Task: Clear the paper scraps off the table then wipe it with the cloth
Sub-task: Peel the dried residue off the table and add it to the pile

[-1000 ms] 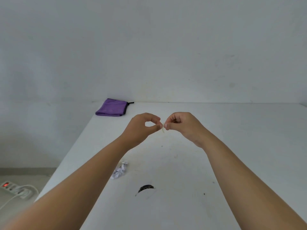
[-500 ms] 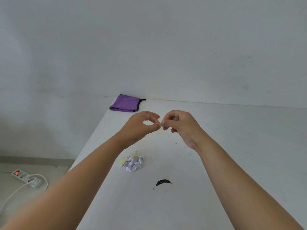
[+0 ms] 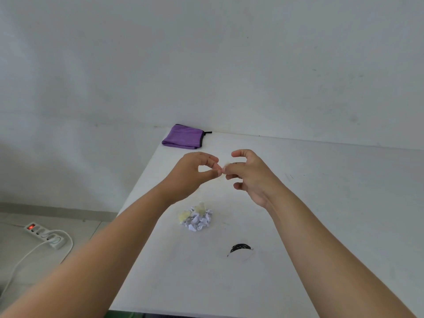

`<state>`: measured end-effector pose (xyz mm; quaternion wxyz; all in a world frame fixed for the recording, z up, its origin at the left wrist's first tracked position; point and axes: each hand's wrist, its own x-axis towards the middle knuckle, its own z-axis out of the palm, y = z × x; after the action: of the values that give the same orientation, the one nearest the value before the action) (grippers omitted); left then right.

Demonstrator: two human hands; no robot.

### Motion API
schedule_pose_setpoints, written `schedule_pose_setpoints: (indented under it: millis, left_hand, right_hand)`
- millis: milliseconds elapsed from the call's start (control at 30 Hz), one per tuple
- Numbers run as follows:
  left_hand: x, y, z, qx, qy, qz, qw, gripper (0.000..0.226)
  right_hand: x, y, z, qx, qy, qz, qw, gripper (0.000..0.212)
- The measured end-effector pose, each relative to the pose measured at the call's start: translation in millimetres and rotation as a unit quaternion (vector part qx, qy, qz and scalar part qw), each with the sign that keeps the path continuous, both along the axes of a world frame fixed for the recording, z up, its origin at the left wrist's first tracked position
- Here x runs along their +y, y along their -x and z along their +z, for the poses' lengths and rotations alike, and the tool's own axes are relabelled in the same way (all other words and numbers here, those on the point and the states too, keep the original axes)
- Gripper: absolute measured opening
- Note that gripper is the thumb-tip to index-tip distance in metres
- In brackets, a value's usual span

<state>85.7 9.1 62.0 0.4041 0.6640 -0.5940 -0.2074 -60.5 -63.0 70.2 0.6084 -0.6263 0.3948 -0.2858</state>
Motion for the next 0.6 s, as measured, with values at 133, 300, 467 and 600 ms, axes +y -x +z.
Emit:
schedule_pose_setpoints:
  millis: [133,300,467,600]
  left_hand:
    - [4,-6,-6,-0.069,0.037,0.007,0.997,0.009]
    - [11,-7,-10,-0.148,0.131,0.040,0.979,0.004]
    - [14,-11,-15,-0.235,0.169,0.039,0.956,0.005]
    - [17,-12,-17,-0.258,0.184,0.036,0.948,0.005]
  right_hand:
    - [3,-6,3,-0.007,-0.109,0.001,0.994,0.026]
    - [11,-11,5,-0.026,-0.209,0.046,0.977,0.004]
    - [17,-17,4,-0.005,-0.220,0.049,0.974,0.005]
    - [20,-19,5,0.008,-0.224,0.045,0.974,0.005]
